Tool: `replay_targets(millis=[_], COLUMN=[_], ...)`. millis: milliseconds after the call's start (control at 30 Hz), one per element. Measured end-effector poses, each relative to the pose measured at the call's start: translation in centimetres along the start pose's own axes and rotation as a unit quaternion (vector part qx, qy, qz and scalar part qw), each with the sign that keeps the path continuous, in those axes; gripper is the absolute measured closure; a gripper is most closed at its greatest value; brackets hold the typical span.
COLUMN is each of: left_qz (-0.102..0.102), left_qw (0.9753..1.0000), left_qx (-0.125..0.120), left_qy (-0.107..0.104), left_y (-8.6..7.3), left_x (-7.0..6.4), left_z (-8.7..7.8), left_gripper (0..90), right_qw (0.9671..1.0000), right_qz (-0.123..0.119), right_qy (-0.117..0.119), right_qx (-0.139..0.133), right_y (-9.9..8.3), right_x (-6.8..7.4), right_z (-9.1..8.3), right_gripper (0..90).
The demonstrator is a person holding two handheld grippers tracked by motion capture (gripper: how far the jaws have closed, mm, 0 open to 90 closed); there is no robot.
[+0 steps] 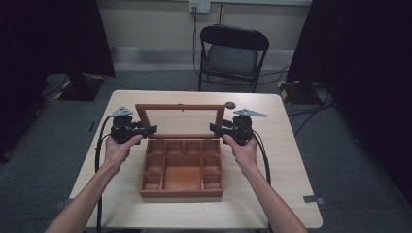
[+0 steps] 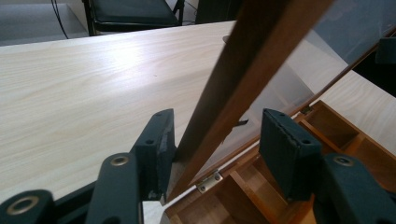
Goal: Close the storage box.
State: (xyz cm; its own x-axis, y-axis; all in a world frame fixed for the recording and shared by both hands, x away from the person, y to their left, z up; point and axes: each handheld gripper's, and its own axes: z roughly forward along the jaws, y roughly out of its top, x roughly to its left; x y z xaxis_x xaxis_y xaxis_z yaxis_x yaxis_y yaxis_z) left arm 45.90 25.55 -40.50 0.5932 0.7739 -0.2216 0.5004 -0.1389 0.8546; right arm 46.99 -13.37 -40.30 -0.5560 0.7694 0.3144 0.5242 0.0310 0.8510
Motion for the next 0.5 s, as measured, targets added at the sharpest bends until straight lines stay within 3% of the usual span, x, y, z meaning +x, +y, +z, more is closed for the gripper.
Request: replay_targets(millis=[167,333,500], left_qz=[0.005,0.009,0.012], left_qw=[1.0,0.9999,0.9999], left_qx=[0.0,0.003,0.004], left_qy=[0.0,-0.003,-0.006], left_y=[-0.2,-0.4,-0.7], left_x=[-0.2,-0.5,-0.9], left_z=[-0.3,-0.8,-1.3], left_gripper=[45.1,42.9,42.0], right_qw=[1.0,0.9999,0.9997], right_qz=[0.002,0.005,-0.006], right_qy=[0.002,0.003,0.004], right_qx=[0.002,0.012,0.023], right_y=[-0.4,-0.6,-0.8], right_x=[0.0,0.1,0.6], right_z=[-0.5,-0.8,-1.3], right_gripper=[35.8,30.6,30.1])
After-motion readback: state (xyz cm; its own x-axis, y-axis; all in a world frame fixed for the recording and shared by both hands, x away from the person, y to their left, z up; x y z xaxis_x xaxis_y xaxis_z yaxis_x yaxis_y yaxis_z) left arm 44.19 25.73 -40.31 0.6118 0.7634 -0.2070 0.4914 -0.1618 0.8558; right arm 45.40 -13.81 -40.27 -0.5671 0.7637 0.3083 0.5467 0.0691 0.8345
